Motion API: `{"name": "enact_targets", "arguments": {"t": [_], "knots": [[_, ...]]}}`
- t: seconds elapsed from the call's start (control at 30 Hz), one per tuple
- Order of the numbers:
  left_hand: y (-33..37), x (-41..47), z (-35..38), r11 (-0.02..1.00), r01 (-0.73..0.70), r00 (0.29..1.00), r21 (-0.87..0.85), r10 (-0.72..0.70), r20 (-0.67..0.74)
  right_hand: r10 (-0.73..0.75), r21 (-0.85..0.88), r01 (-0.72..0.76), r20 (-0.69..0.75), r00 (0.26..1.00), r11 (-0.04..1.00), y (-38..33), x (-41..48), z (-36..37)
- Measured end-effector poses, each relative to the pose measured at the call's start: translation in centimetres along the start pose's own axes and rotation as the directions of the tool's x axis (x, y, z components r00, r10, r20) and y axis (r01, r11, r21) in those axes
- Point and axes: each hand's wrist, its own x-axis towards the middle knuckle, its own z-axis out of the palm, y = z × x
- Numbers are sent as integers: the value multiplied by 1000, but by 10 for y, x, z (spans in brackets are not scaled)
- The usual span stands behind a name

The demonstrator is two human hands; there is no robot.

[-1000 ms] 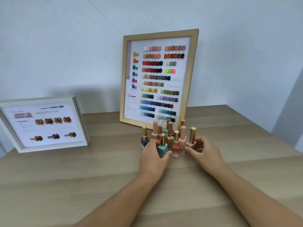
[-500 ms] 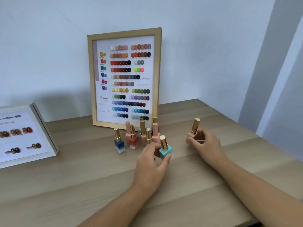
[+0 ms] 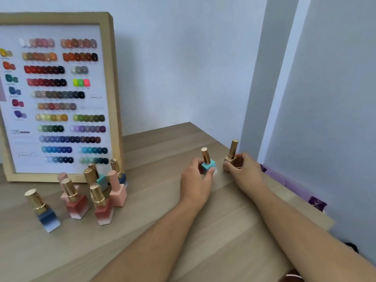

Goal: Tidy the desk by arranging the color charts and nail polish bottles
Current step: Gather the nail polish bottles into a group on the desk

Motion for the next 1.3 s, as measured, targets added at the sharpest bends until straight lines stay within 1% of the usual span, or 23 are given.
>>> {"name": "enact_targets", "arguments": {"t": [0.17, 0.37, 0.5, 0.57, 0.6, 0.63, 0.67, 0.7, 0.73, 0.77, 0.8, 0.83, 0.9, 0.97, 1.07, 1.13, 1.17, 1.2, 1.3], "knots": [[-6, 28, 21, 999, 10, 1000, 32, -10, -5, -3, 22, 3, 2, 1000, 1000, 5, 15, 5], [-11, 41, 29, 996, 18, 1000, 89, -19, 12, -25, -22, 25, 8, 1000, 999, 8, 18, 7], [-9, 39, 24, 997, 32, 999, 68, -34, 31, 2, -1, -2, 25, 1000, 1000, 4, 15, 4], [-6, 31, 18, 998, 55, 997, 44, -57, 42, 11, 56, -10, -18, 1000, 998, 1, 8, 1], [-5, 25, 12, 998, 62, 997, 33, -63, 35, 5, 84, 2, -78, 997, 996, -1, 2, -3], [-5, 18, 4, 998, 60, 998, 26, -60, 24, -20, 93, 36, -158, 987, 995, -4, -6, -5], [-6, 9, -7, 999, 42, 999, 28, -43, 20, -86, 67, 105, -240, 967, 992, -8, -15, -8], [-6, -1, -18, 999, 10, 1000, 42, -11, 29, -193, 5, 204, -296, 936, 979, -11, -25, -10], [-8, -12, -32, 997, -31, 999, 66, 28, 44, -320, -66, 315, -296, 900, 947, -18, -37, -9], [-10, -24, -48, 992, -79, 995, 93, 74, 64, -441, -120, 424, -238, 865, 898, -26, -49, -5], [-13, -36, -66, 984, -129, 990, 121, 120, 78, -538, -138, 522, -137, 832, 842, -35, -61, 2], [-16, -48, -84, 972, -181, 982, 149, 171, 78, -604, -126, 596, -27, 797, 793, -44, -72, 12], [-22, -68, -119, 942, -262, 965, 212, 257, 50, -645, -67, 656, 130, 753, 752, -61, -90, 32], [-30, -84, -153, 925, -268, 959, 269, 284, -18, -635, 25, 646, 214, 742, 763, -78, -101, 57], [-44, -94, -192, 930, -181, 944, 320, 256, -208, -595, 142, 581, 287, 751, 802, -97, -108, 95], [-54, -95, -208, 948, -66, 924, 312, 176, -339, -562, 210, 521, 303, 770, 827, -107, -108, 117], [-57, -95, -213, 957, -11, 920, 289, 124, -373, -548, 236, 495, 304, 780, 836, -111, -108, 126], [-60, -93, -215, 965, 35, 923, 258, 68, -379, -533, 253, 473, 310, 787, 844, -113, -107, 133], [-66, -87, -212, 969, 144, 947, 203, -75, -313, -488, 278, 407, 372, 789, 870, -117, -104, 145]]}}
